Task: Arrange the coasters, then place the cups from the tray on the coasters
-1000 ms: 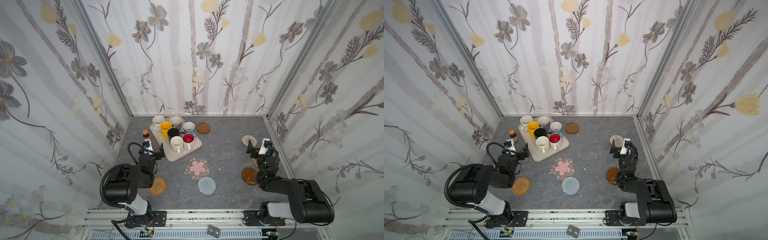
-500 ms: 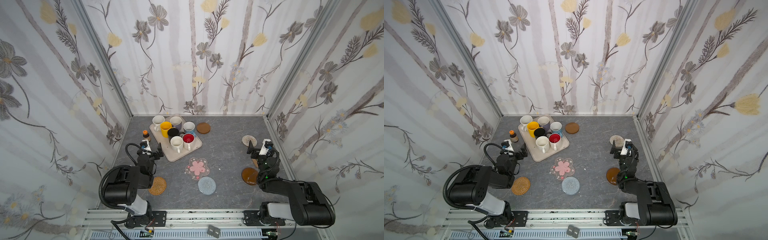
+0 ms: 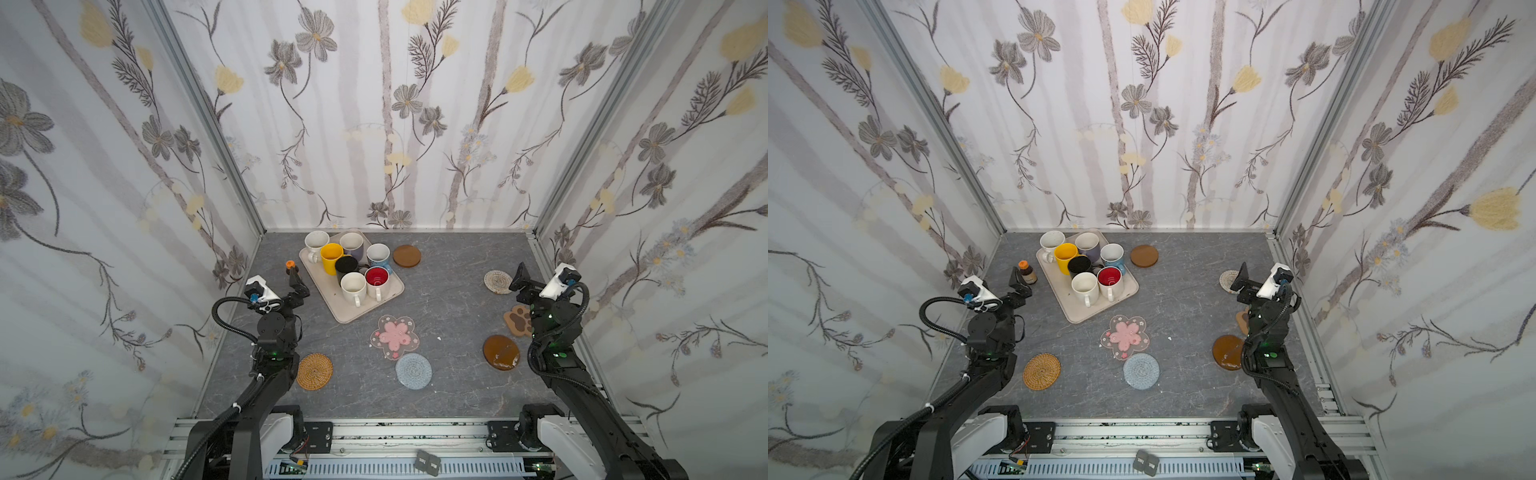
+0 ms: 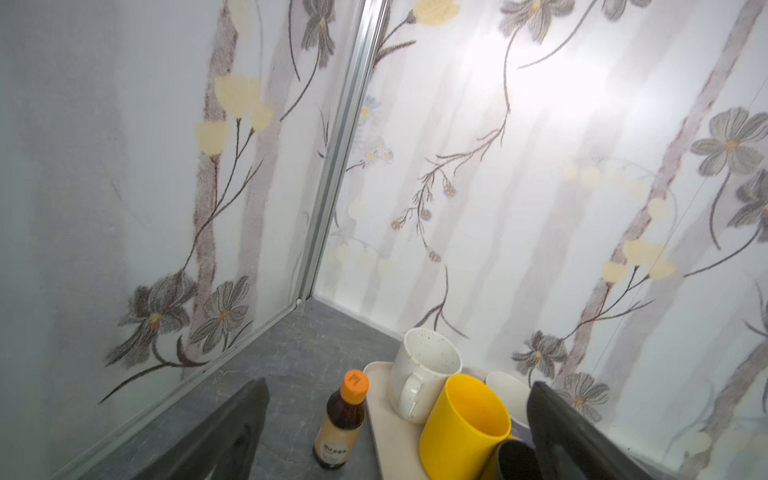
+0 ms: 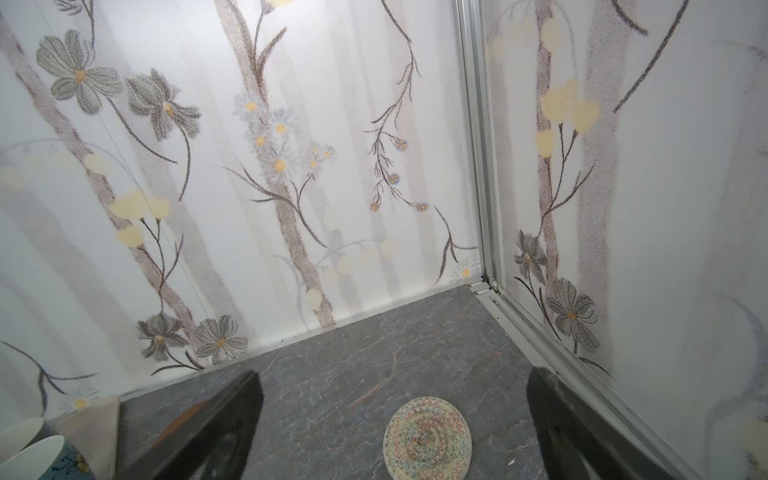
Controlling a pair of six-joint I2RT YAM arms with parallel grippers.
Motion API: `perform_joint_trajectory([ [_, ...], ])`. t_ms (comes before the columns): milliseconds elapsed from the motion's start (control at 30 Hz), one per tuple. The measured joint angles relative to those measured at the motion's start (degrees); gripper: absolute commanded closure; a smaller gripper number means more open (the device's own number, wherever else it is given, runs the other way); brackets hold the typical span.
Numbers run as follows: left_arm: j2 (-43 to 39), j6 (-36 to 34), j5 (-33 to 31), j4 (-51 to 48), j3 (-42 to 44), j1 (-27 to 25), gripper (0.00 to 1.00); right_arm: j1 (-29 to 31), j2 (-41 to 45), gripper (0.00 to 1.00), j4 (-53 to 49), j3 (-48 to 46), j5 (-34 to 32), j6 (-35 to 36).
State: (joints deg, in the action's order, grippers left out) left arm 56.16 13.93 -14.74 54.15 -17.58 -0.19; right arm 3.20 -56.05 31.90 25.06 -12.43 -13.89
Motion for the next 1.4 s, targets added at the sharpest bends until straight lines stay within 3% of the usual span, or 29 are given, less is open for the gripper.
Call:
perform_joint_trajectory([
  [167, -5.90, 4.22, 0.98, -17.49, -11.26, -2.86, 0.00, 0.24, 3.06, 0.07, -12.68, 6.64, 5.25, -3.21],
  [400, -6.93, 4.92, -0.50, -33.97, -21.92, -16.15, 0.00, 2.75, 0.85, 0.09, -25.44, 14.40, 13.22, -5.42],
  [633, 1.18, 5.01, -2.84, -41.46, -28.13, -28.46, 0.00, 9.49, -10.45, 0.06, -31.76, 23.80, 17.20, -5.07],
  [833, 11.04, 5.18, -4.79, -42.40, -33.59, -33.99, 0.00, 9.44, -23.47, 0.15, -33.81, 30.84, 15.37, -5.44],
  [933, 16.28, 5.73, -5.66, -42.38, -35.74, -36.13, 0.00, 7.41, -29.38, 0.30, -34.21, 33.38, 14.23, -7.93],
  [1033, 20.76, 7.23, -5.75, -42.40, -36.72, -36.59, 0.00, 4.52, -34.82, 0.53, -34.16, 35.78, 14.16, -10.54],
  [1233, 29.77, 9.01, -6.69, -42.25, -39.95, -38.93, 0.00, -2.38, -46.49, 0.87, -35.15, 40.44, 18.01, -15.37],
  [1333, 33.75, 9.27, -8.13, -40.85, -41.09, -41.03, 0.00, -3.87, -50.88, 1.00, -36.20, 42.07, 18.49, -16.13],
  [1400, 36.79, 9.62, -8.39, -40.35, -42.32, -42.01, 0.00, -4.68, -53.42, 1.00, -37.77, 42.80, 18.67, -16.72],
])
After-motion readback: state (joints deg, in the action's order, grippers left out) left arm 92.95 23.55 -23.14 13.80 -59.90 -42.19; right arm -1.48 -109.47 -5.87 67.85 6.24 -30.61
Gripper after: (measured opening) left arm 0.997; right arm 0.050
